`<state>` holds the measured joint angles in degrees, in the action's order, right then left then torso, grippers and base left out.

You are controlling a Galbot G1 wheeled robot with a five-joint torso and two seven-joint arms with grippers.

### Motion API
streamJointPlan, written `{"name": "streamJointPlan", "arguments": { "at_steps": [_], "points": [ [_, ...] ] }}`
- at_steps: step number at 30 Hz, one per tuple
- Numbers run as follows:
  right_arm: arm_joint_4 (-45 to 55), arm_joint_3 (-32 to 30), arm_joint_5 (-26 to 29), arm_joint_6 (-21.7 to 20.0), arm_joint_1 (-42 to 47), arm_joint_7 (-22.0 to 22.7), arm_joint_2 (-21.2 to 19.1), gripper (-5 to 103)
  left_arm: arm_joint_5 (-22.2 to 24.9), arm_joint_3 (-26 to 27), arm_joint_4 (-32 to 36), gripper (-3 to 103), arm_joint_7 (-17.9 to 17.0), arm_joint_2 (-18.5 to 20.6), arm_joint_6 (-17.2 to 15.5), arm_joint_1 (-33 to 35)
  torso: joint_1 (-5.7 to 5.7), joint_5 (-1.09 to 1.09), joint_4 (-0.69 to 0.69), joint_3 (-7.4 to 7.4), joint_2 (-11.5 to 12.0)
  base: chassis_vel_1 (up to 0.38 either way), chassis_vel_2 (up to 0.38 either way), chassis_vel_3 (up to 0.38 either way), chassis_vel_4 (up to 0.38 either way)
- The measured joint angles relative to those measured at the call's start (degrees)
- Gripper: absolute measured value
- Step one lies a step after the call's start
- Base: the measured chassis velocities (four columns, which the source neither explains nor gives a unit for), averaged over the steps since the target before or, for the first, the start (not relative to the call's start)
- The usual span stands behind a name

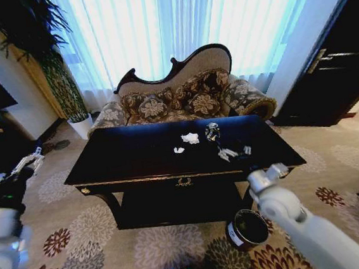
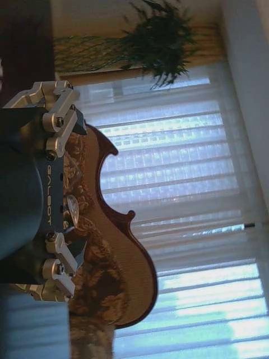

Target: Move to the front of the table and place the trash on the table into the trash bin.

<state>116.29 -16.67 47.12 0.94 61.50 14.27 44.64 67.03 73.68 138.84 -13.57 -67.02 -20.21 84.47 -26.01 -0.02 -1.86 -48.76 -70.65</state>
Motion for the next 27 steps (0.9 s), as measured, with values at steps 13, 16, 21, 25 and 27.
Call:
{"name": "streamJointPlan", "arguments": {
  "at_steps": [13,16,21,25,27],
  "points": [
    [-20.75,17.43,-10.42,6.03,-21.93,-3.66,-3.67,100,1.31,0.69,-0.62,100,0.07,0.96,-0.13,-0.22,0.00,0.00,0.01,0.00,0.00,0.000,0.000,0.000,0.000],
    [-23.47,20.07,-10.49,6.04,-25.15,-3.96,-3.56,100,1.17,0.61,-1.06,100,0.08,1.12,-0.17,-0.47,0.00,0.01,0.00,0.00,0.01,0.000,0.000,0.000,0.000],
    [-26.31,23.04,-7.97,6.03,-27.76,-4.91,-3.49,100,0.89,0.46,-1.12,100,0.11,0.97,-0.21,-0.53,0.00,0.01,0.00,0.00,0.00,0.000,0.000,0.000,0.000],
    [-27.65,24.48,-5.47,5.68,-28.79,-5.68,-2.99,100,0.77,0.58,-0.98,100,0.23,0.92,-0.23,-0.34,0.00,0.01,0.00,0.00,0.00,0.000,0.000,0.000,0.000],
    [-28.13,24.81,-5.06,5.55,-28.81,-6.06,-2.70,100,0.75,0.78,-0.95,100,0.28,1.01,-0.24,-0.31,0.00,0.01,0.00,0.00,0.00,0.000,0.000,0.000,0.000]
  ]
}}
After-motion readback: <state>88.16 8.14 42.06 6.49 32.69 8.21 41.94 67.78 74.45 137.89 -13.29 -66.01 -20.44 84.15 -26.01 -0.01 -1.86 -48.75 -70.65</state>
